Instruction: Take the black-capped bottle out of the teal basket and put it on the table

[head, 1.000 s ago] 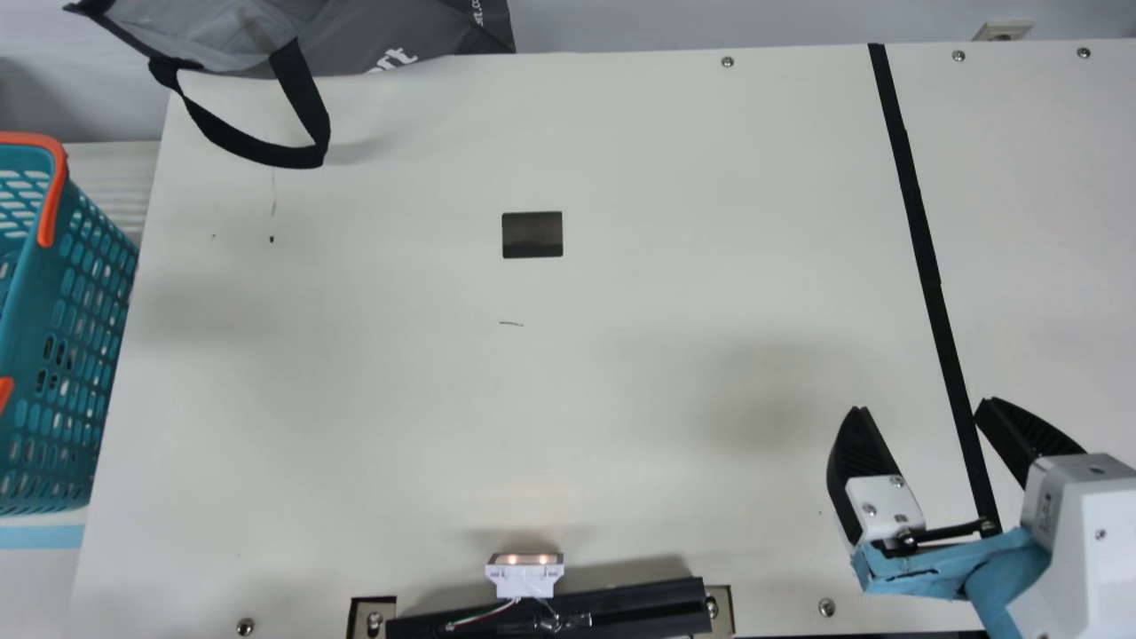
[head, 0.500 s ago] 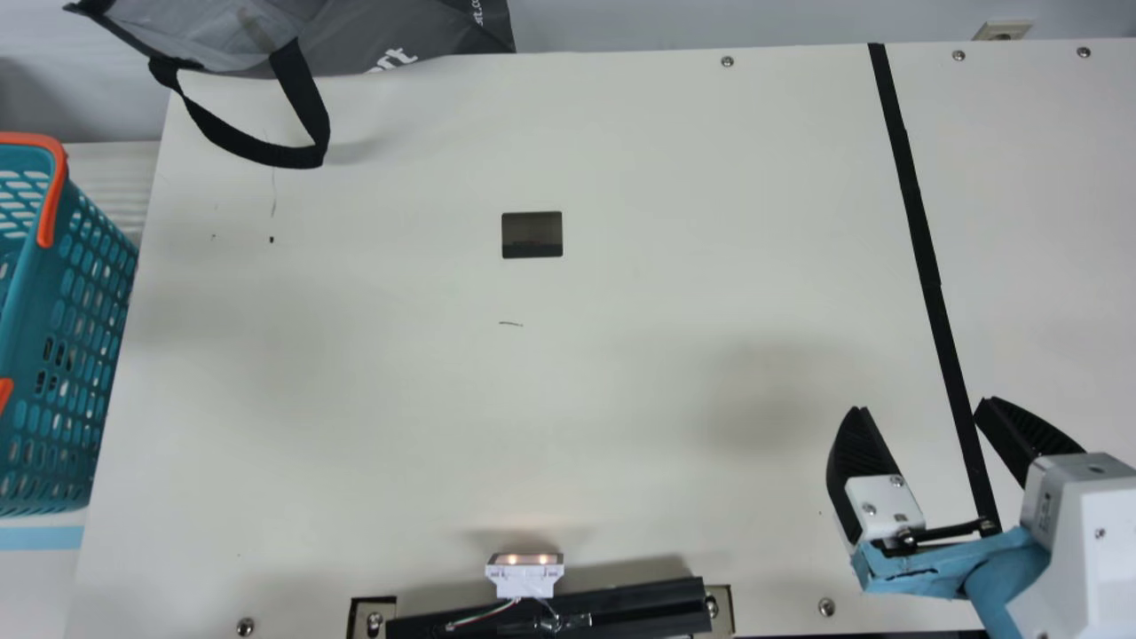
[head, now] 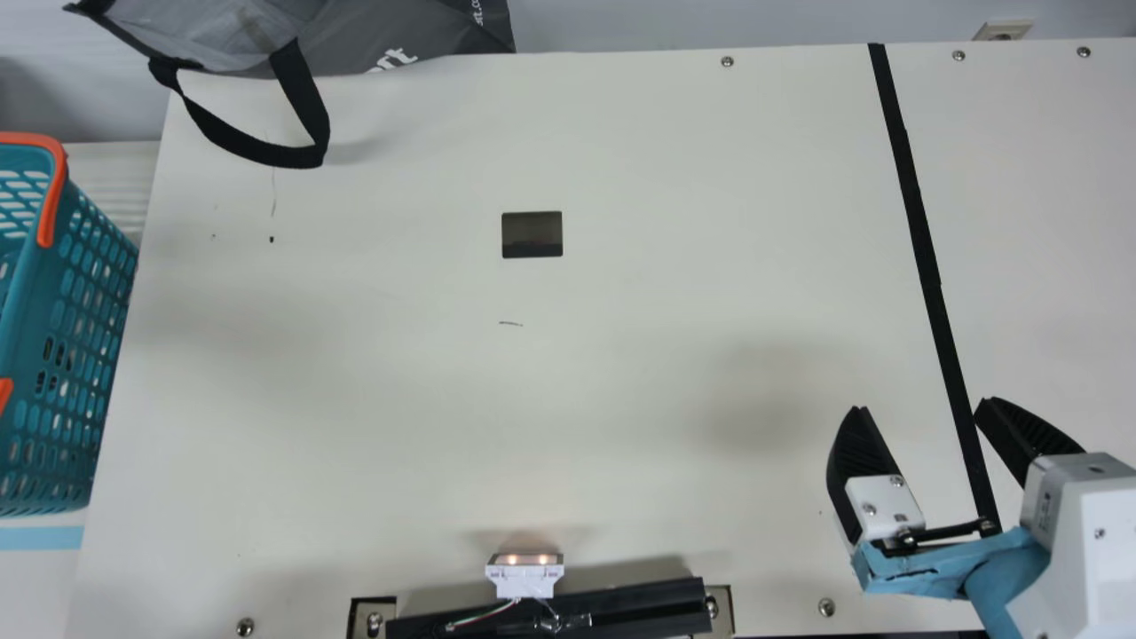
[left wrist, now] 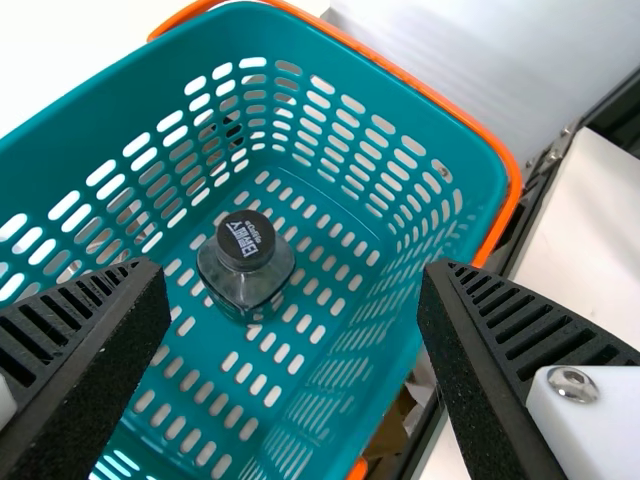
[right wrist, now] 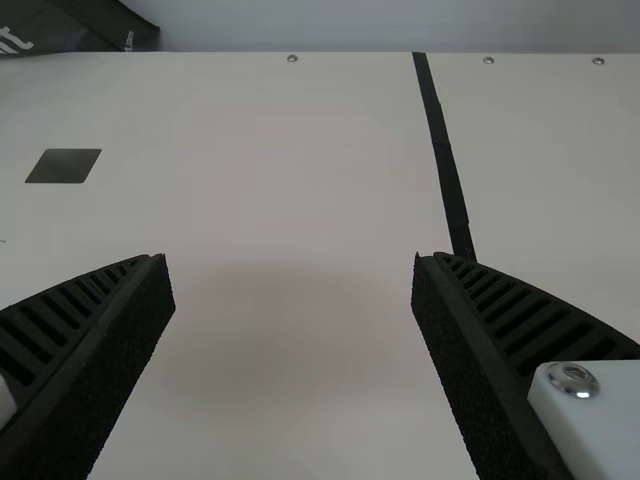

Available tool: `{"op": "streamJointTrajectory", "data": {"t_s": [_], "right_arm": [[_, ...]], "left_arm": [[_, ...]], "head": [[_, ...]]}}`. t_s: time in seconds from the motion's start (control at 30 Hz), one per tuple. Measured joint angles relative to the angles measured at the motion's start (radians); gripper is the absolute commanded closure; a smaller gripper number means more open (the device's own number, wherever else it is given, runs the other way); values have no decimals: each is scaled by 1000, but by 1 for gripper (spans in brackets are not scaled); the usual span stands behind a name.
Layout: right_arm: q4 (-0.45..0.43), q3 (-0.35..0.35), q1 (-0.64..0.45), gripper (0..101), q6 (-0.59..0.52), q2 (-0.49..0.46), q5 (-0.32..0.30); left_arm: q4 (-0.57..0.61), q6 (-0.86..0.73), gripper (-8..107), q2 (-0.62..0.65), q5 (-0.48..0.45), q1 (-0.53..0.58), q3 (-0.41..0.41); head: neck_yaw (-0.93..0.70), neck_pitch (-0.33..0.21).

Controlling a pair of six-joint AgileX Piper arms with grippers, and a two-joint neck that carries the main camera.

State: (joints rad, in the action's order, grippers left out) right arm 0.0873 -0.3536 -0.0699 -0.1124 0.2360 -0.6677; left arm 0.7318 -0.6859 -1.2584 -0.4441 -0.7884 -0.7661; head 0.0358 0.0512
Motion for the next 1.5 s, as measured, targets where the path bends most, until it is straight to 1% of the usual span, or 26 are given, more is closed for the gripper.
{"op": "streamJointTrajectory", "data": {"t_s": [0.2, 0.43, 0.8, 1.07, 1.5], "right_arm": [[0, 0, 0, 11, 0, 0, 0], [0, 0, 0, 11, 0, 0, 0], [0, 0, 0, 11, 0, 0, 0], [2, 0, 0, 11, 0, 0, 1], [2, 0, 0, 11, 0, 0, 1]], "left_arm": [[2, 12, -8, -55, -12, -19, -40], [-18, 36, -8, -105, -5, -26, -66], [-41, 68, -8, -167, 3, -23, -78], [-69, 90, -8, -226, 31, -26, -85], [-59, 75, -8, -311, 62, -49, -107]], "head": [[-5, 0], [0, 0], [0, 0], [0, 0], [0, 0]]}}
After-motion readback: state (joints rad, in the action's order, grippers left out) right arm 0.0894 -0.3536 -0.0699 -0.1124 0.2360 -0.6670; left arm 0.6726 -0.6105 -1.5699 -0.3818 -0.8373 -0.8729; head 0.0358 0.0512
